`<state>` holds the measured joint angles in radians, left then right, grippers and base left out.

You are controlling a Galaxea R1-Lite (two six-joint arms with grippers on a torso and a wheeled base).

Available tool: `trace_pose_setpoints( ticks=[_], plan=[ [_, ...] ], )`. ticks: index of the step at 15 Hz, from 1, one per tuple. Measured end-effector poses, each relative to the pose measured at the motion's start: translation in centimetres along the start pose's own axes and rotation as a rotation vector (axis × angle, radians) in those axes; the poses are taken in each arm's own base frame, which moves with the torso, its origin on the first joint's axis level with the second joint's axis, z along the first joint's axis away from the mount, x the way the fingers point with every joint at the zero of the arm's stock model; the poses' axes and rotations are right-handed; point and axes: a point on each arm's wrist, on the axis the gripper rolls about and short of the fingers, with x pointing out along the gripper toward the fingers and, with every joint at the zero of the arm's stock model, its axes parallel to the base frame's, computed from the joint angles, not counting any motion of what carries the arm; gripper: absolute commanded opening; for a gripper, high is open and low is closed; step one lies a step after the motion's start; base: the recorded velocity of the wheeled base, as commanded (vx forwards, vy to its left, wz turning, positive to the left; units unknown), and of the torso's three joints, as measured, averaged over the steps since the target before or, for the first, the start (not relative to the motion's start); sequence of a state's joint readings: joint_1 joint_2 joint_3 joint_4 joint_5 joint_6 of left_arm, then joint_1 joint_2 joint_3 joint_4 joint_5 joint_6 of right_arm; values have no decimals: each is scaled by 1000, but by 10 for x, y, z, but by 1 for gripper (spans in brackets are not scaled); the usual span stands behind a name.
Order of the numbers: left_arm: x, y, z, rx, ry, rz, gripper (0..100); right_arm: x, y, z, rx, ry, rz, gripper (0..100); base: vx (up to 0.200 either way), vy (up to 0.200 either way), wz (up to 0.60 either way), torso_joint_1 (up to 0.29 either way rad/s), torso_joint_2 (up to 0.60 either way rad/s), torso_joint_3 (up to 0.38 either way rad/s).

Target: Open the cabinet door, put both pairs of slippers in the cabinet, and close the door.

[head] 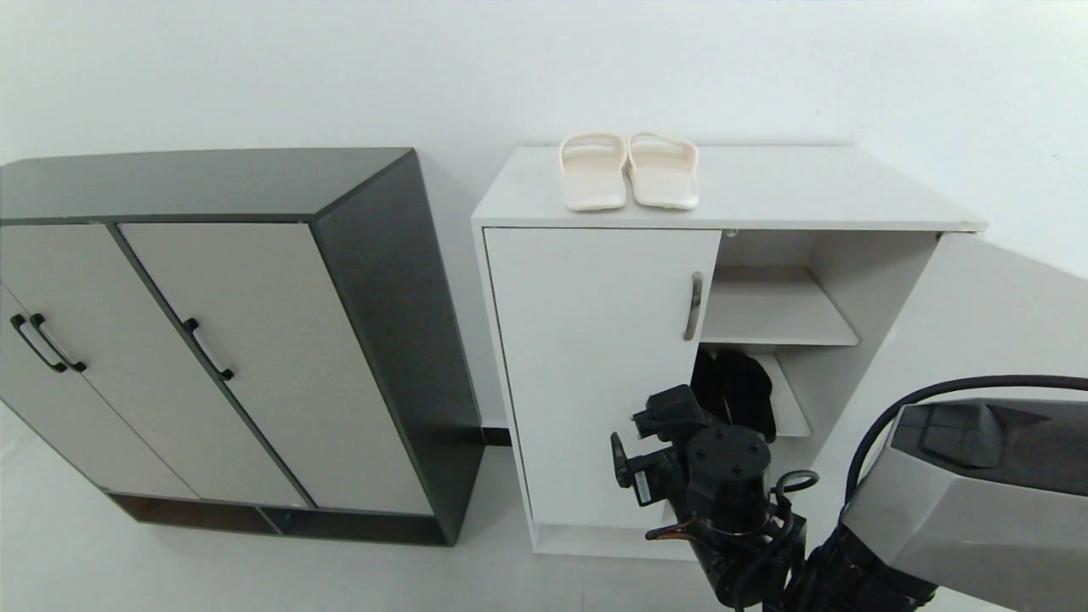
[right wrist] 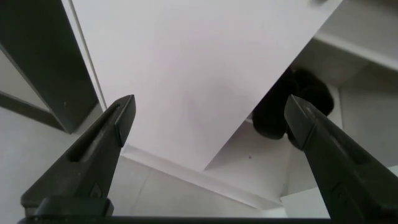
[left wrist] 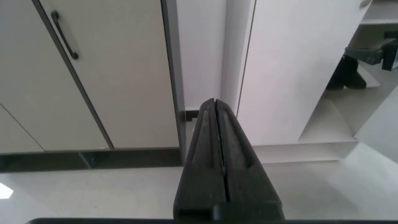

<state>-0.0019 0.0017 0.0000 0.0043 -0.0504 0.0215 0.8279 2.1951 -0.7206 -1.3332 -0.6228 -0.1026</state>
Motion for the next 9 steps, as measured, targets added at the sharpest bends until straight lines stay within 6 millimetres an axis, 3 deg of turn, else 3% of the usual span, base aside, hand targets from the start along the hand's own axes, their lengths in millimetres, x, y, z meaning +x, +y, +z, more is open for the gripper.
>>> trace_pose_setpoints(
  ticks=[9],
  plan=[
    [0,0,0,0,0,1,0,0,0,-1,-4,3,-3,100,0,0,0,198,-514,-312]
  ],
)
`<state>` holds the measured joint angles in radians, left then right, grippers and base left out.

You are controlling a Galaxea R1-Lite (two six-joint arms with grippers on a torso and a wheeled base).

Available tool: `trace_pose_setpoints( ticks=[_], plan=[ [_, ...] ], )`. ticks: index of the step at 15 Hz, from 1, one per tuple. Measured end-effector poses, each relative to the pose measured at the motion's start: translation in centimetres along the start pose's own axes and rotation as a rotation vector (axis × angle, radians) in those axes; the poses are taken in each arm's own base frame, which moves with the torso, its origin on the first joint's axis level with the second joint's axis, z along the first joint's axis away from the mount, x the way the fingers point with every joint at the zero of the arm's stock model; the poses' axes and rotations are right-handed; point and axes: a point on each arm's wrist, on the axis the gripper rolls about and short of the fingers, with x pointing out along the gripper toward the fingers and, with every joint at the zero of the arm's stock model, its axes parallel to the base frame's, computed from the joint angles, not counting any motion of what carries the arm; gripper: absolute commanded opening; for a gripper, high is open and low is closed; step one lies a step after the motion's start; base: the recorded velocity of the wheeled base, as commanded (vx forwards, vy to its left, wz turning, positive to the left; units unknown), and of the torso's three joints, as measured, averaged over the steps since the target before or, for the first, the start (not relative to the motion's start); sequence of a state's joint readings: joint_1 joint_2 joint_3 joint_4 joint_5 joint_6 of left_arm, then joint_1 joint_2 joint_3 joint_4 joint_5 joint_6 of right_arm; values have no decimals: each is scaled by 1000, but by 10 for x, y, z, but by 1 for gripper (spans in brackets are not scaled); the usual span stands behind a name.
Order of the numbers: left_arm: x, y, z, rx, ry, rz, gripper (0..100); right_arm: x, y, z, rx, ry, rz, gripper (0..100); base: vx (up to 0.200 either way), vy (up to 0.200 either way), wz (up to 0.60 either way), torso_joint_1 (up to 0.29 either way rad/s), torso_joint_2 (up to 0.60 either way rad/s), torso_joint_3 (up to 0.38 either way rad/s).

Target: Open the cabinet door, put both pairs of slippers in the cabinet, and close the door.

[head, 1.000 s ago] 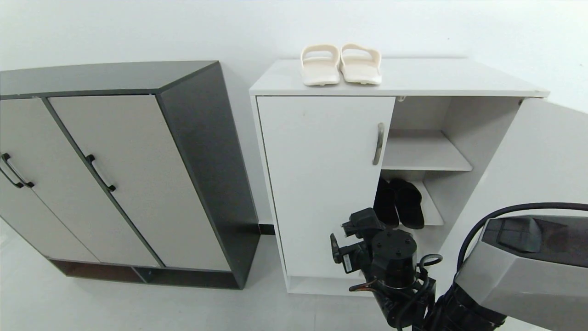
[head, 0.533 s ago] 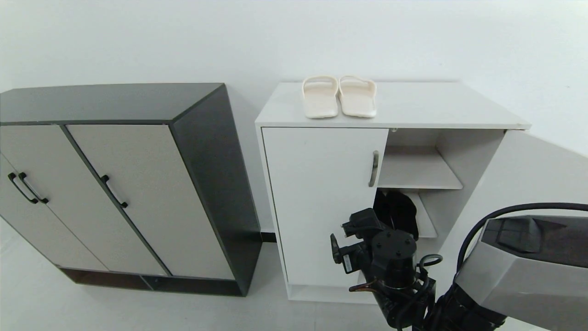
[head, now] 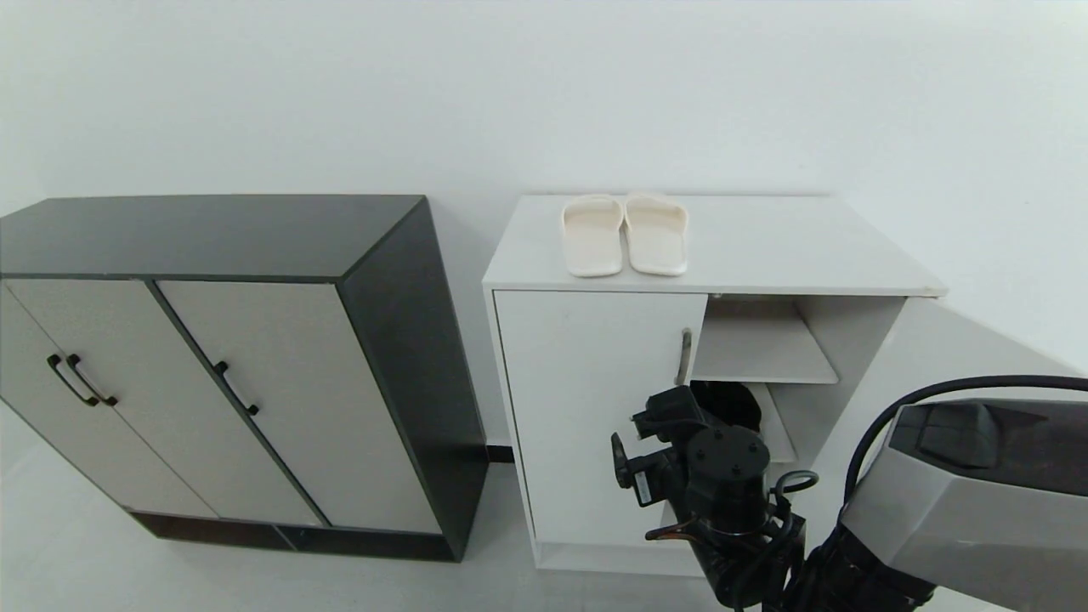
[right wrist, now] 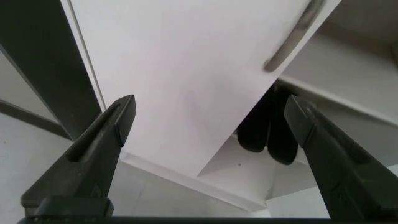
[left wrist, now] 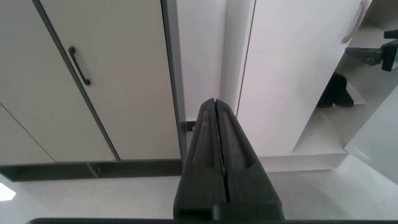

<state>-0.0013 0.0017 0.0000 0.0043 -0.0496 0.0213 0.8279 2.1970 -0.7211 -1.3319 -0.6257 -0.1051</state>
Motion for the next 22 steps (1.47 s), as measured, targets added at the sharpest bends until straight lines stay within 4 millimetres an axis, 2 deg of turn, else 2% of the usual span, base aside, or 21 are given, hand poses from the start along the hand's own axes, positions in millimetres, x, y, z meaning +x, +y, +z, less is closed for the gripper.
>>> trace_pose_setpoints(
  ticks=[4,8,12,16,19,22],
  plan=[
    [0,0,0,0,0,0,0,1,-1,1,-20,-9,-2,100,0,0,0,188,-422,-247],
    [0,0,0,0,0,0,0,6,-4,7,-41,-19,-19,100,0,0,0,23,-49,-27],
    [0,0,0,1,0,-1,0,4,-3,21,-37,75,-4,100,0,0,0,0,0,0],
    [0,0,0,2,0,-1,0,-8,0,52,43,204,-13,100,0,0,0,0,0,0],
    [0,0,0,2,0,-1,0,-9,2,93,172,130,-103,100,0,0,0,0,0,0],
    [0,0,0,2,0,-1,0,-8,2,117,269,64,-118,100,0,0,0,0,0,0]
  ],
)
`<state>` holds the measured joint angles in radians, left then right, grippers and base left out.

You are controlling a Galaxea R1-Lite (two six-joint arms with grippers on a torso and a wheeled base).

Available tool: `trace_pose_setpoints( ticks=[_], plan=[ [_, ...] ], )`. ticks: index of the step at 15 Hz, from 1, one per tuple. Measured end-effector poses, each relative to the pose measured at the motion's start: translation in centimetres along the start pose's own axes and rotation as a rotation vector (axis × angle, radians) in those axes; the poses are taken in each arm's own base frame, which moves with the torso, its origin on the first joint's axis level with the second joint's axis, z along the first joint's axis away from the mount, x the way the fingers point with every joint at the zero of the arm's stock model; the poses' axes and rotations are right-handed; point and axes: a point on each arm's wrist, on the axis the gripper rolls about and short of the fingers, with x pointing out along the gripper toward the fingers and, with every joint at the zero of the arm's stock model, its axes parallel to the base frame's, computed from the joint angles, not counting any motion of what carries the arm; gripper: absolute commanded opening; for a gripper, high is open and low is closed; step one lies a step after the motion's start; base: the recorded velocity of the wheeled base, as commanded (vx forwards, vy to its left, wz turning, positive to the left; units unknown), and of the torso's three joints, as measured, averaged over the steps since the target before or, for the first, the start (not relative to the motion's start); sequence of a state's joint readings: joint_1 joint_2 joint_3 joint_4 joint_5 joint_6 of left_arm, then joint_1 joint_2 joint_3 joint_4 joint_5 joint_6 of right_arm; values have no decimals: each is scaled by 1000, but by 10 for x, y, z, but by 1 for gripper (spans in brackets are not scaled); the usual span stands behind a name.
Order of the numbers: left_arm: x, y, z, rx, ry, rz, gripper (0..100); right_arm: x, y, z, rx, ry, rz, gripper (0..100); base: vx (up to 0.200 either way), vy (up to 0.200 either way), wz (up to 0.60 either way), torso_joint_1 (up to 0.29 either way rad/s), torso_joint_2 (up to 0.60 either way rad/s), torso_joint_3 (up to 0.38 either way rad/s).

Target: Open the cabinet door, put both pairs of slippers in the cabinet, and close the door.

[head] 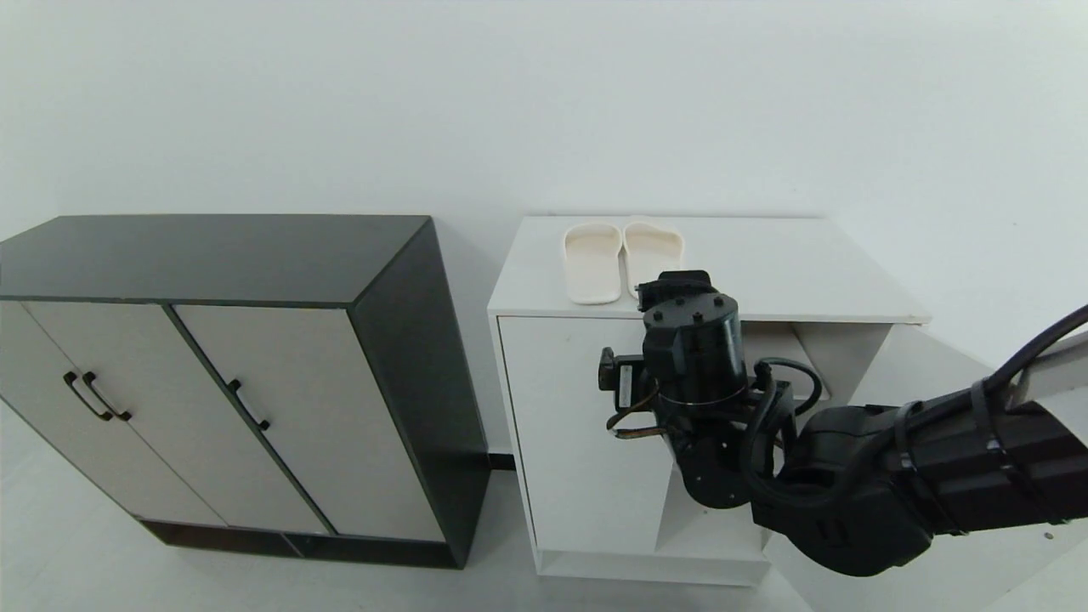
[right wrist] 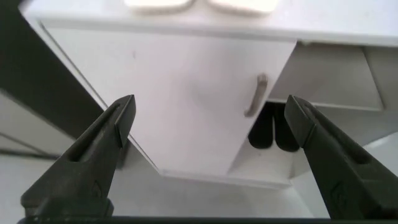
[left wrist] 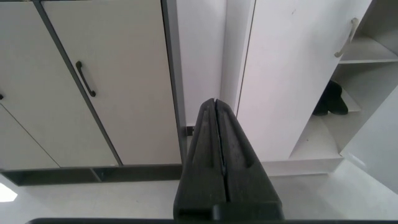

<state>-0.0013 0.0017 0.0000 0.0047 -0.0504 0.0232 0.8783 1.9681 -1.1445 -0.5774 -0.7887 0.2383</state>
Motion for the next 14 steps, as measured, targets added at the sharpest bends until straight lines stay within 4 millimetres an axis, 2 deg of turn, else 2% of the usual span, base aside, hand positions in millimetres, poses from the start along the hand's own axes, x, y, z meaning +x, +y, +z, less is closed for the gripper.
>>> trace_pose_setpoints(
  ticks=[4,14],
  plan=[
    [0,0,0,0,0,0,0,1,2,4,16,-12,-2,100,0,0,0,0,0,0],
    [0,0,0,0,0,-1,0,2,3,3,21,-21,-1,100,200,0,0,3,1,4]
  ],
)
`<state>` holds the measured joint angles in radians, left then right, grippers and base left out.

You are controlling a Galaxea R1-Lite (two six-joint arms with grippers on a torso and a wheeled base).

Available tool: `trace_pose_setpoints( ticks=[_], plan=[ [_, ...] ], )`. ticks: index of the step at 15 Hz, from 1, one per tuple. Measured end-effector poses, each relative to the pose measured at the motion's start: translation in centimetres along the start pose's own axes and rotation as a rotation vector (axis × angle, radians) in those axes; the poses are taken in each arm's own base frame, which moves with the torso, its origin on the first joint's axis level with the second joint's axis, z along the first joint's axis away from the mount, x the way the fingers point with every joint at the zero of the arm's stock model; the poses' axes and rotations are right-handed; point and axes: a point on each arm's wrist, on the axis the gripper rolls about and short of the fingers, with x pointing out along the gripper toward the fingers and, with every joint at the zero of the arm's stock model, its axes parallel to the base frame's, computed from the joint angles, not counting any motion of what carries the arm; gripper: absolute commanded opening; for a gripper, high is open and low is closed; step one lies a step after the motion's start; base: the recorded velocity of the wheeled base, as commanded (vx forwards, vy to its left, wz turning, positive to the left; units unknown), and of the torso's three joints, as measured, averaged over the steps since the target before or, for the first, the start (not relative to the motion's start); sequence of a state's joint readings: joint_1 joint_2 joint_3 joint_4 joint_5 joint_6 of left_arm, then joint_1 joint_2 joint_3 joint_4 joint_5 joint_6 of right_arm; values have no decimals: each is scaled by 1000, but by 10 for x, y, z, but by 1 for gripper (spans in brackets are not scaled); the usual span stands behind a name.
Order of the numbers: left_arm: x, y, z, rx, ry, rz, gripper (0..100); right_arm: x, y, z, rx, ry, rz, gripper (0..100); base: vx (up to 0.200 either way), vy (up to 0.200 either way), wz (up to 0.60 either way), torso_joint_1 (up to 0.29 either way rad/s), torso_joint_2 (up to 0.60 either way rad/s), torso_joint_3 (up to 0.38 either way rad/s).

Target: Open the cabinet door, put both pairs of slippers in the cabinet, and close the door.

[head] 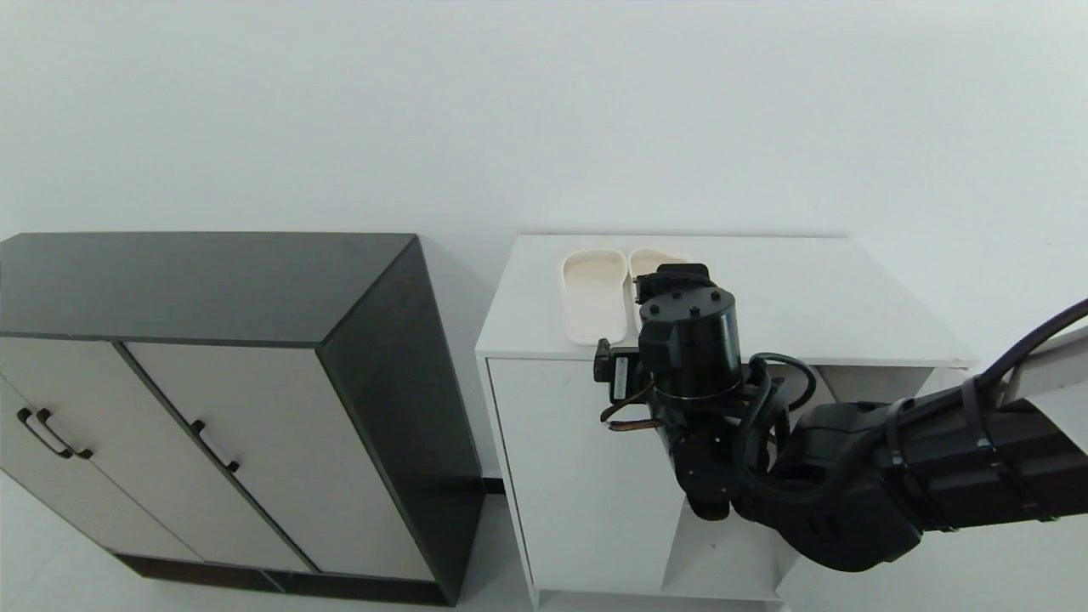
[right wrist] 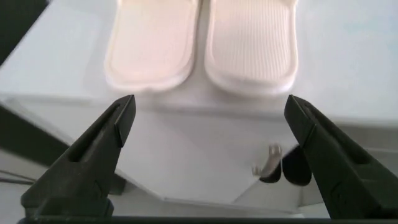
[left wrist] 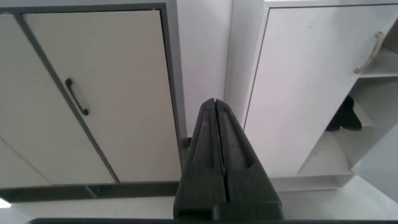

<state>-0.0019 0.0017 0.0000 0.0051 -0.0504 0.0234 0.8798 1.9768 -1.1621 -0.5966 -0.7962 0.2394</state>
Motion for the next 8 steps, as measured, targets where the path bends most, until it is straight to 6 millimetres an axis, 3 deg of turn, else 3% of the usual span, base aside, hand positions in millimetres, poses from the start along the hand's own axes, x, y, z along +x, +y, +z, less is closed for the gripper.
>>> trace_pose_setpoints(
  ticks=[5,8],
  plan=[
    [0,0,0,0,0,0,0,0,1,1,8,-9,3,100,200,0,0,3,2,6],
    [0,0,0,0,-1,0,0,-1,3,6,14,-19,14,100,0,0,0,0,0,0]
  ],
)
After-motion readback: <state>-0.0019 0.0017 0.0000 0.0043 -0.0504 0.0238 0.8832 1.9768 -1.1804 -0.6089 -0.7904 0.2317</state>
